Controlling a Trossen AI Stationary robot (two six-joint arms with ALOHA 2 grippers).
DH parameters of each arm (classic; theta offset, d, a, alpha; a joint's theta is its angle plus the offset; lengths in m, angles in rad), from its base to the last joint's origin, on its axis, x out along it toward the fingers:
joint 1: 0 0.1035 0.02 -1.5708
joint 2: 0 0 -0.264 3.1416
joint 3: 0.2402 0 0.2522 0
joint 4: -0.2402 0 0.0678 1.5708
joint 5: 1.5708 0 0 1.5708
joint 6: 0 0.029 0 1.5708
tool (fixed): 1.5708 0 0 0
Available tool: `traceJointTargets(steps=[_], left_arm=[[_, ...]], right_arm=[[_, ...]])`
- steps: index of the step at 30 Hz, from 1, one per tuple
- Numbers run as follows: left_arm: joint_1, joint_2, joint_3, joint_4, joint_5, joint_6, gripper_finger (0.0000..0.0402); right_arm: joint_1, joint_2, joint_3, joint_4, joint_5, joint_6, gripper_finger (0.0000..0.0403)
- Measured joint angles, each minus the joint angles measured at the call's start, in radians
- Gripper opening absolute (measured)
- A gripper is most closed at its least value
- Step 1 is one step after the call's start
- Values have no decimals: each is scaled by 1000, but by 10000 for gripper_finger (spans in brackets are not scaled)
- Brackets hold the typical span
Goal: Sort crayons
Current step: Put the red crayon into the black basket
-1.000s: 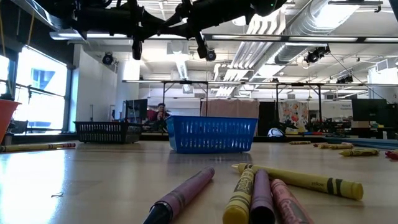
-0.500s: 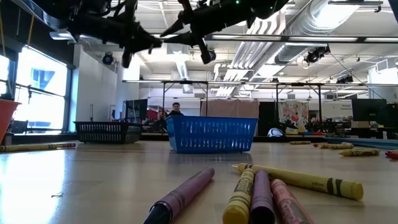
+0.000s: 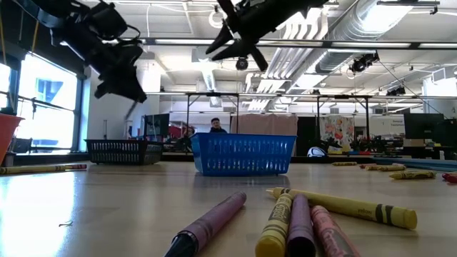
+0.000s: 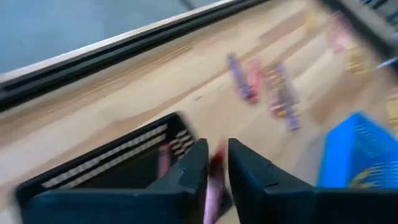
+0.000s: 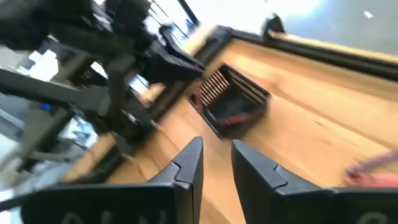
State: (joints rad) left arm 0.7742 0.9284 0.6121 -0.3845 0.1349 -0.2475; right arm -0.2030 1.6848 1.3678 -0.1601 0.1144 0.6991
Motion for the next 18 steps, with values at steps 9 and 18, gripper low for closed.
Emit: traceJointTargets(steps=[9,18], left_arm=[[0,0,0,-3,-44,33,100],[-2,0,0,151,-2,-37,102]], right_arm=[[-43,-11,0,-328,5,25,69],[-135,-10,-18,-823,125,138,69]])
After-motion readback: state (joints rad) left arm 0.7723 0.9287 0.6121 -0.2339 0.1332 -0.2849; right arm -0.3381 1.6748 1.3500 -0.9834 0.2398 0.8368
